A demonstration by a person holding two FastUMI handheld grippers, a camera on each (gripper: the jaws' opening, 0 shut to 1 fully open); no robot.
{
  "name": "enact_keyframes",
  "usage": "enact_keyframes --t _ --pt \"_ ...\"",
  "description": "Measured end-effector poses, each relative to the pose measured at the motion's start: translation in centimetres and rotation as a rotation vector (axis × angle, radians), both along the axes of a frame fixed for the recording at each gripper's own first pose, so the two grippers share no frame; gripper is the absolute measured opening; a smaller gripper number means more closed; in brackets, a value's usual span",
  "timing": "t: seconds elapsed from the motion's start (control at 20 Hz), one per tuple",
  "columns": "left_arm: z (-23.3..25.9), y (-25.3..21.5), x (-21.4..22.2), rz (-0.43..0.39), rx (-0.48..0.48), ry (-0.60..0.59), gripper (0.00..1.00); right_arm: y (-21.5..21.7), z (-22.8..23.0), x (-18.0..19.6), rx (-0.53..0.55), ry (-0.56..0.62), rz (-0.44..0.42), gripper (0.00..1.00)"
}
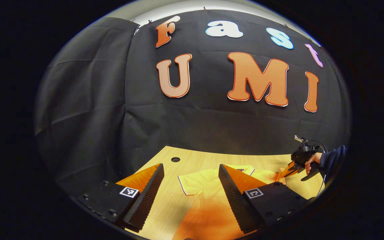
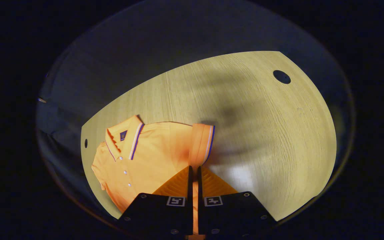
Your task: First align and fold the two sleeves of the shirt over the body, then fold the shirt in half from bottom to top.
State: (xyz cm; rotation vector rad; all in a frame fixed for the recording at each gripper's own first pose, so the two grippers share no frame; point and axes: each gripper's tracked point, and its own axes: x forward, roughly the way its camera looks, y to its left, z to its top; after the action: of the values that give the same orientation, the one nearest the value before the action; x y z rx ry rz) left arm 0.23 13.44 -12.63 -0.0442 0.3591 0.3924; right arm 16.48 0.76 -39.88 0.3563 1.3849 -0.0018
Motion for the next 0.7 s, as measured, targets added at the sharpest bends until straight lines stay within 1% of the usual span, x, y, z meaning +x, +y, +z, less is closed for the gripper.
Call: enact_keyframes --t 0.1,0.2,0.4,0.45,0.5,0.55,0.6,0.7 --pt "0.0 0.5 -0.4 0.010 -0.002 -0.001 0.99 1.7 0.9 0.3 0.013 -0.015 0.030 0.06" --pt "0.0 0.9 -0.8 0.021 -0.002 -0.005 0.99 4.0 1.6 0.8 0.048 -0.035 0.043 0.06" --pt "-0.5 1.9 -1.6 0.049 -0.013 0.002 0.99 8.2 3.0 0.8 0.173 -0.012 0.019 0.06" --pt "-0.8 2.1 -1.8 0.057 -0.018 0.004 0.99 8.8 3.2 0.8 0.195 -0.014 0.021 0.16" --pt "-0.8 2.2 -1.8 0.063 -0.021 0.004 0.99 9.2 3.6 0.8 0.209 -0.023 0.029 0.18" --pt "-0.8 2.4 -2.0 0.067 -0.024 0.003 0.99 9.5 4.1 0.8 0.220 -0.040 0.039 0.30" --pt "-0.8 2.4 -2.1 0.070 -0.026 0.006 0.99 9.6 4.6 0.8 0.227 -0.055 0.049 0.24" --pt "-1.5 2.6 -2.0 0.072 -0.034 0.028 0.98 9.3 5.8 0.9 0.219 -0.097 0.068 0.39"
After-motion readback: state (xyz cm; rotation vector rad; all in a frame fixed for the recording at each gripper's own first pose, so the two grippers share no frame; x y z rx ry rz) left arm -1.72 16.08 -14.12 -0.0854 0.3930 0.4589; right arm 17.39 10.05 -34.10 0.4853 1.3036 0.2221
